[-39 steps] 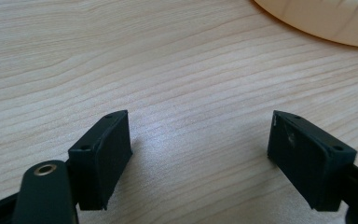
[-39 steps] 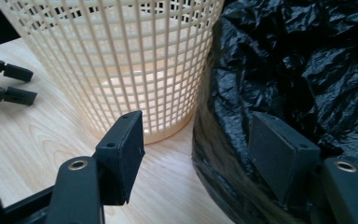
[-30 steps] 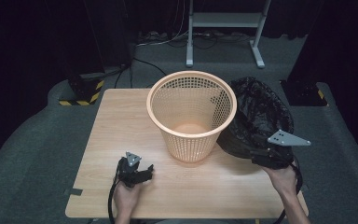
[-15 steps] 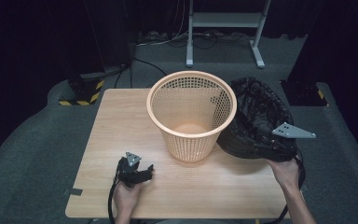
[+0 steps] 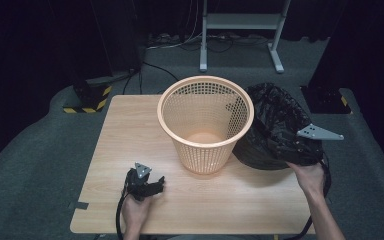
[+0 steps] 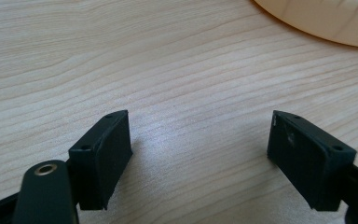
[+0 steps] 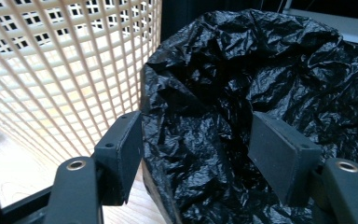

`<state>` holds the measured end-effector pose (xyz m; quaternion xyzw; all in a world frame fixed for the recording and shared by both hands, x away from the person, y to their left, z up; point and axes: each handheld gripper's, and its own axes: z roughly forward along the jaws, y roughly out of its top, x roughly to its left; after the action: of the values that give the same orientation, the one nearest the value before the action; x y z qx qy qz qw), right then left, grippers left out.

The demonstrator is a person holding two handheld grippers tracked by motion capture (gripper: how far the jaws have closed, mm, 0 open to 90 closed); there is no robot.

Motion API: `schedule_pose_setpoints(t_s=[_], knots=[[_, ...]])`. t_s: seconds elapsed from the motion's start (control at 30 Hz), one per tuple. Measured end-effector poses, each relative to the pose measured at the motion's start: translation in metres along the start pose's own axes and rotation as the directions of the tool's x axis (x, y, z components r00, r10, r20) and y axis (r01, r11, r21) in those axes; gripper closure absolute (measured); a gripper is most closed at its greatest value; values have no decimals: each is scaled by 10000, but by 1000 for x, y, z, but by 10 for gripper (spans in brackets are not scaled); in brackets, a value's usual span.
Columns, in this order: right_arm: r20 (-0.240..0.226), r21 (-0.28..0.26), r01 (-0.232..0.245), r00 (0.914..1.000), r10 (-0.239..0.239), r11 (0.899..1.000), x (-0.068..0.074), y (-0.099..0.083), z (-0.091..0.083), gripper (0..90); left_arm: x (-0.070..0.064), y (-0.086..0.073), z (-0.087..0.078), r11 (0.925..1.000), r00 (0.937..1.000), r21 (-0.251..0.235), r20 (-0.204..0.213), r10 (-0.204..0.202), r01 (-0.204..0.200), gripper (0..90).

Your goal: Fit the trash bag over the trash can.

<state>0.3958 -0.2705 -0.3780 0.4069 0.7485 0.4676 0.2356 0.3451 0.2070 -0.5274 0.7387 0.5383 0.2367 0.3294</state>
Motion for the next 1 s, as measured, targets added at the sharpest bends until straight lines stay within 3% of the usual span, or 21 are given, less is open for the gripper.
schedule_pose_setpoints(t_s=[1.0], knots=[[545,678,-214,9984,177,9975,-29,17,24,298,0,0,0,10000,10000,-11,-7,1,-1,217]])
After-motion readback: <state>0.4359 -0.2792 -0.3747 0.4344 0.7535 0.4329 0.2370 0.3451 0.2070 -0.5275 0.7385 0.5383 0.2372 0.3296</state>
